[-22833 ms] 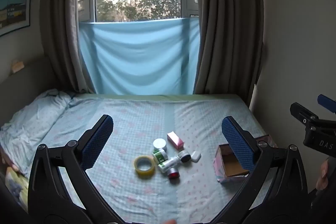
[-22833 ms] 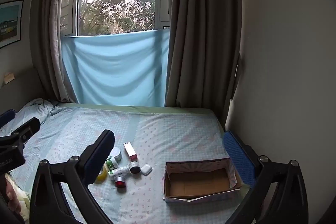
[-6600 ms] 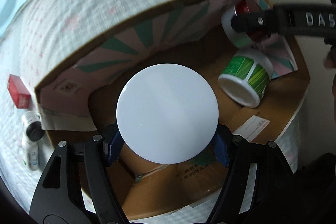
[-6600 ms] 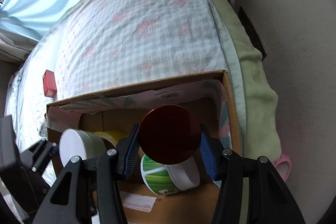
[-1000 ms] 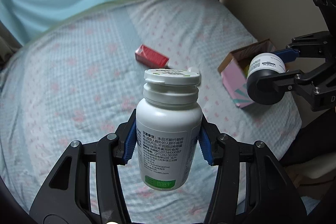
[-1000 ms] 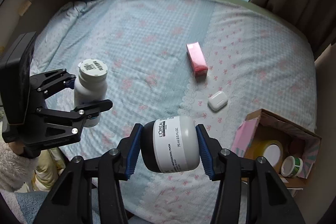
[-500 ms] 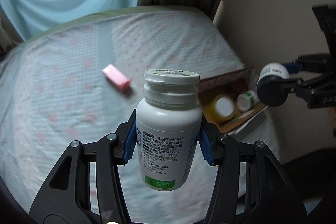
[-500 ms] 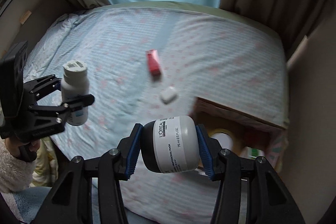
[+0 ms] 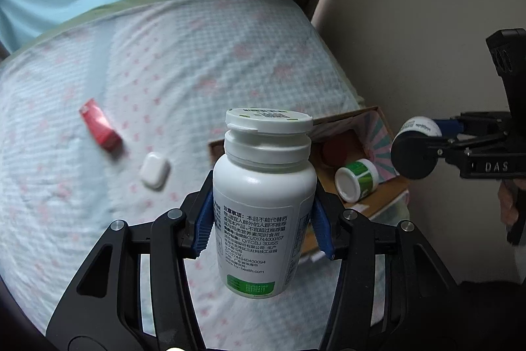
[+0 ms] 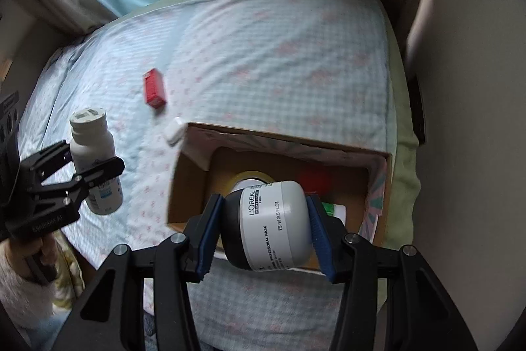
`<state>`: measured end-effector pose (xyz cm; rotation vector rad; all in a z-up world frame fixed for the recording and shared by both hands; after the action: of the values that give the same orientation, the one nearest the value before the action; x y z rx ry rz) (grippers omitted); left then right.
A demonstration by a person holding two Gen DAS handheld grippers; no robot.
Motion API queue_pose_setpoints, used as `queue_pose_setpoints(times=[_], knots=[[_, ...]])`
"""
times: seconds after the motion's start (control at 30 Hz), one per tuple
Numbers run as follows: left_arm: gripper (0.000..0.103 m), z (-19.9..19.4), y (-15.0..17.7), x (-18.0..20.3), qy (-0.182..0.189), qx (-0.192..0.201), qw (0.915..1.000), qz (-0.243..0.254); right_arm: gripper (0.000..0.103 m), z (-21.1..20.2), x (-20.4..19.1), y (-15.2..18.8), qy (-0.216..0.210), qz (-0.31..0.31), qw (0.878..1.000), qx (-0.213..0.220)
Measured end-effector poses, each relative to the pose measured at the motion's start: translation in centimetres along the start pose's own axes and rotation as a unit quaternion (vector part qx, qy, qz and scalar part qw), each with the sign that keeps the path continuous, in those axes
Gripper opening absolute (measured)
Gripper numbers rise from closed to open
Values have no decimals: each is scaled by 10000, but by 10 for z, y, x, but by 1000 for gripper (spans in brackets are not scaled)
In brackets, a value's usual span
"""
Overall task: Organize rigid objects
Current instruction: 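Carry the pill bottle and black-lidded jar with both tools over the box, then open both tools to drop the pill bottle and jar into the box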
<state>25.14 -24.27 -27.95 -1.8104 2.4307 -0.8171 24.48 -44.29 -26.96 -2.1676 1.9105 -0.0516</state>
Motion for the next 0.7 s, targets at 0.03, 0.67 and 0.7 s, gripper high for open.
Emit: queue_pose_setpoints(times=[0.03, 0.67, 0.7], knots=[[47, 10, 0, 3, -18, -35, 10000, -14, 47, 7, 3, 2, -20, 42, 10000, -25], [47, 136, -1, 20, -329, -571, 9963, 555, 47, 103, -2, 52, 182, -341, 9991, 154], [49, 137, 0, 20, -250, -580, 9965, 546, 47, 104, -1, 52, 187, -356, 9990, 173]])
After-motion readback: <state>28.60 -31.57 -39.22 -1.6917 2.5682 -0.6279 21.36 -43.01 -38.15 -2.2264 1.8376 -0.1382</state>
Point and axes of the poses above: each gripper's, at about its wrist camera, not at the fingertips, and z roughly the way its jaws point, x to its right, y to its underside, the point moved 2 cm from there along z, roughly the way its jaws point, and after that the axes turned 2 degrees about y, right-handed, at the moved point
